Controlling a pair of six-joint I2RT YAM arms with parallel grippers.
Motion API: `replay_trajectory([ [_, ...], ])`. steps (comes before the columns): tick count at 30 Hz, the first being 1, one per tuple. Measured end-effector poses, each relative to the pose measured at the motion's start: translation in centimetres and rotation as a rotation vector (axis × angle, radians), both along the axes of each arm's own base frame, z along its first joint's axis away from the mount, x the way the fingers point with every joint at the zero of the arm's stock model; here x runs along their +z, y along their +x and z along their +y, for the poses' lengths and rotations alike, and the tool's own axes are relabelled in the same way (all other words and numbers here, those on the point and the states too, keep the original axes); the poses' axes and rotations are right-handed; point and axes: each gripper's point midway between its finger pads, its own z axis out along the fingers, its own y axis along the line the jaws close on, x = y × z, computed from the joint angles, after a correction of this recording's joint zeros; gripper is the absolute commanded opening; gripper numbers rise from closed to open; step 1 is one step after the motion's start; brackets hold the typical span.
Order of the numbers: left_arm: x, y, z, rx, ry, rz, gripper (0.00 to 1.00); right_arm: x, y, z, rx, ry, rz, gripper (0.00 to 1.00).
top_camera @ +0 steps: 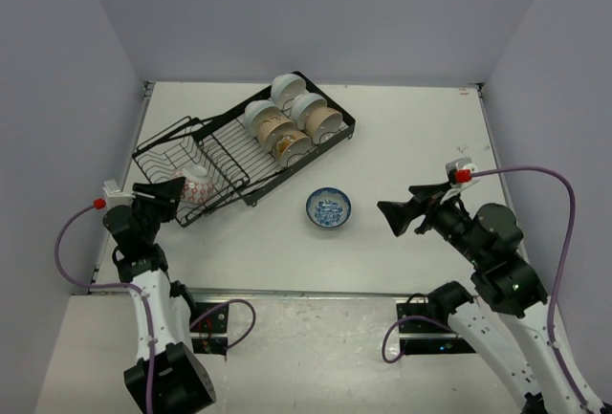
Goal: Unload the bowls from the dish rack
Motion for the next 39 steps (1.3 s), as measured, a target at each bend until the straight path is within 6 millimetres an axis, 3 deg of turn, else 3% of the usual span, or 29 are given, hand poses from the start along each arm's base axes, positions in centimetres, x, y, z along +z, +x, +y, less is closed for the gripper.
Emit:
replay_trajectory([
  [6,0.0,0.0,0.0,0.002,-0.002,0.005,0.47,0.9,-0.2,-0.1,-0.001,0.025,-0.032,0.99],
  [22,0.3,0.6,-0.3,0.011,0.009,-0.006,0.39,0.6,0.2,0.2,-0.001,0.037,-0.039,0.99],
  [39,1.9,1.8,-1.6,-0.032,-0.01,-0.053,0.21,0.4,0.5,0.3,-0.001,0.032,-0.028,0.99],
])
